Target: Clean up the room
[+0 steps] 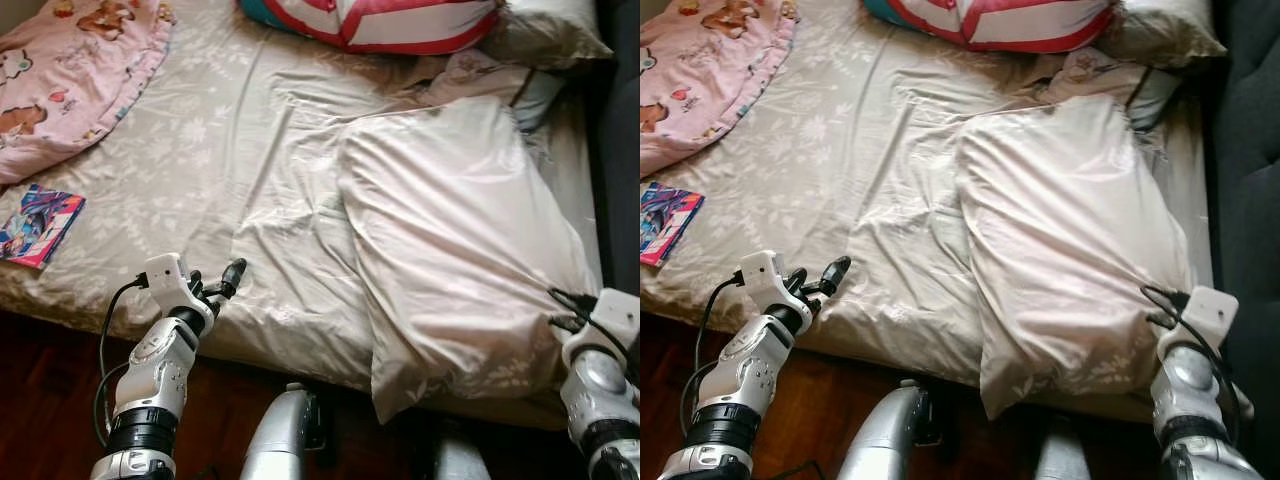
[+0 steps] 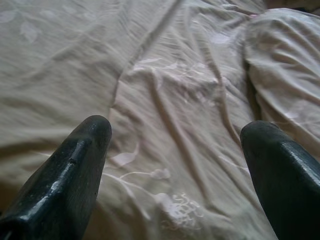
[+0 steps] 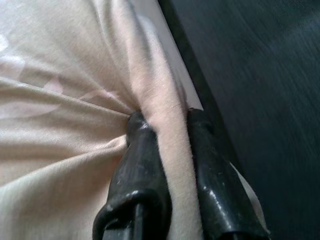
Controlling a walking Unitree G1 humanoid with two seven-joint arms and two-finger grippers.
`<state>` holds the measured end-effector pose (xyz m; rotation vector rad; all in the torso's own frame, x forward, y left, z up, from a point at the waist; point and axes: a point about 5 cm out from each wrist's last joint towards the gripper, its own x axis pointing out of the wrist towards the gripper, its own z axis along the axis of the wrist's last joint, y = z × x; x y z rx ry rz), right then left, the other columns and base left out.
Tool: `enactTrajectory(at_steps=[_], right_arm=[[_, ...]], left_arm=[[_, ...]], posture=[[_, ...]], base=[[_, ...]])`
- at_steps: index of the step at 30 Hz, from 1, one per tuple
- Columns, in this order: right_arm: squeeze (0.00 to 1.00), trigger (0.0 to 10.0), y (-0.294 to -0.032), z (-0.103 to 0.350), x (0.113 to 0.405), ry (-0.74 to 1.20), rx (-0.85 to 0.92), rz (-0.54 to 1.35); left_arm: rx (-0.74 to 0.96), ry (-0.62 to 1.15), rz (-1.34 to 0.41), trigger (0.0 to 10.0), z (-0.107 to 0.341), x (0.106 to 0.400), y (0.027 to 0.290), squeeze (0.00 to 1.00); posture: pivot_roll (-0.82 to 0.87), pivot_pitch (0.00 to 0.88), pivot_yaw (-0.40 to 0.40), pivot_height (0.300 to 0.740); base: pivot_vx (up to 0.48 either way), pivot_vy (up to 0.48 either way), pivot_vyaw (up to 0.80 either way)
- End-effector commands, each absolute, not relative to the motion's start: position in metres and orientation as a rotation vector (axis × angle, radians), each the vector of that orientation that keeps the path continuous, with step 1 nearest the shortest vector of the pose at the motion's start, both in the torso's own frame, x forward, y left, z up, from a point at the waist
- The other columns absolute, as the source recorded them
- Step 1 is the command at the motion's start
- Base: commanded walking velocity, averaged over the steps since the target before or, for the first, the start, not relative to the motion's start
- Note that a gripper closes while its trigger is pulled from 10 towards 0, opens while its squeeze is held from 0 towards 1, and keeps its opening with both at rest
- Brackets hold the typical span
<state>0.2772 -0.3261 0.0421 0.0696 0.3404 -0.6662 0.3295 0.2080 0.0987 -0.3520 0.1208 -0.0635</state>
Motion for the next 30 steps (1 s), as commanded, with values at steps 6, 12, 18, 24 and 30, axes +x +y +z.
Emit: enactTrajectory(at_steps=[6,12,18,24,30], right_arm=[[0.00,0.0,-0.329,-0.023,0.192,0.514,0.250,-0.972],[0.00,0.0,-0.310,-0.043,0.175,0.572,0.331,-1.013],[0.00,0.0,-0.277,-0.060,0.168,0.630,0.411,-0.976],[0.00,0.0,-0.256,-0.043,0.205,0.507,0.346,-0.712],[0.00,10.0,-0.242,-0.014,0.250,0.375,0.262,-0.460]], left_arm=[[-0.332,0.158,-0.040,10.0,0.088,0.321,0.219,0.00],[-0.330,0.161,-0.039,10.0,0.086,0.320,0.220,0.00],[-0.333,0.166,-0.042,10.0,0.084,0.319,0.218,0.00],[-0.334,0.167,-0.045,10.0,0.084,0.319,0.216,0.00],[-0.338,0.178,-0.047,10.0,0.079,0.318,0.213,0.00]], posture=[[-0.12,0.261,0.076,0.672],[-0.12,0.256,0.075,0.672],[-0.12,0.248,0.074,0.672],[-0.12,0.244,0.073,0.672],[-0.12,0.242,0.065,0.672]], base=[[0.000,0.000,0.00],[0.000,0.000,0.00],[0.000,0.000,0.00],[0.000,0.000,0.00],[0.000,0.000,0.00]])
